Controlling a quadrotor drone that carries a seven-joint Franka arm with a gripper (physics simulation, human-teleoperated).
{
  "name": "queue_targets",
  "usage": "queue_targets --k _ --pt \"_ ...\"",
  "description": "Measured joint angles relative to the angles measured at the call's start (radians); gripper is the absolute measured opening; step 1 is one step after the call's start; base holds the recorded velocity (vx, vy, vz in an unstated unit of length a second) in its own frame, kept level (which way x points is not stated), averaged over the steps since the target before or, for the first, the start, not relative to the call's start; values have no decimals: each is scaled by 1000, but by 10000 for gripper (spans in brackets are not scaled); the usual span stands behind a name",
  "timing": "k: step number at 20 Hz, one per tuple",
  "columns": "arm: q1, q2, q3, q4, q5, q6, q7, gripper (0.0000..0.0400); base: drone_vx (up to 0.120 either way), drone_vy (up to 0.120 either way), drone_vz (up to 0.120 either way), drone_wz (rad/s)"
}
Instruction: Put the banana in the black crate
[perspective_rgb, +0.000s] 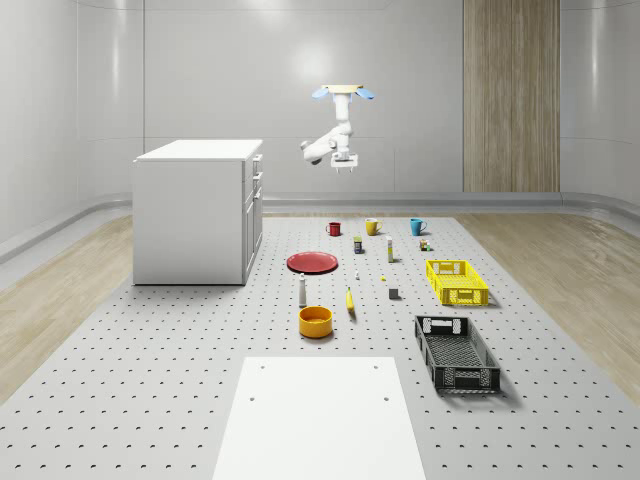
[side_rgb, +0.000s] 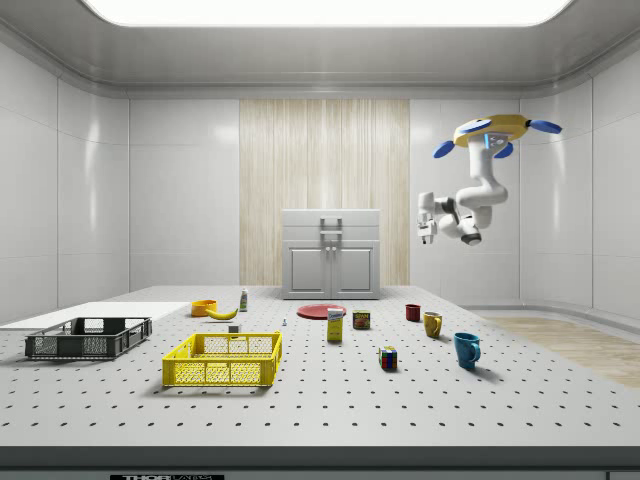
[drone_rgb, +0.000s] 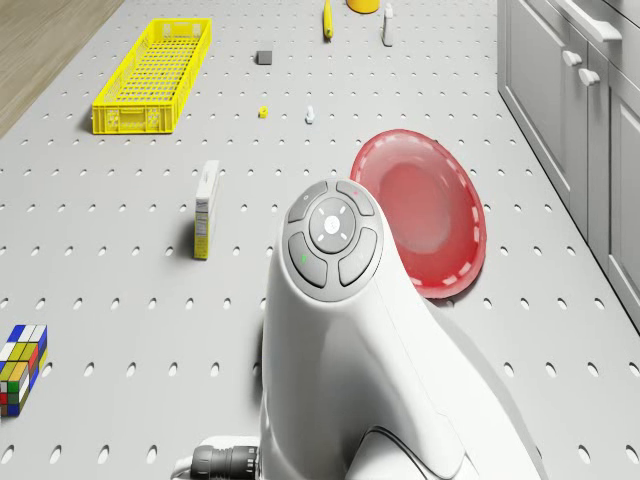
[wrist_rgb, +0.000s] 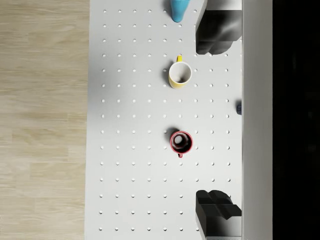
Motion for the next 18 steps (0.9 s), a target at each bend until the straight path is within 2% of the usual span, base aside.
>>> queue_targets --k 11,18 --pt "-41 -63 29 3 24 40 34 400 120 0 0 0" --pt "-56 -99 42 5 42 71 47 400 120 0 -120 0"
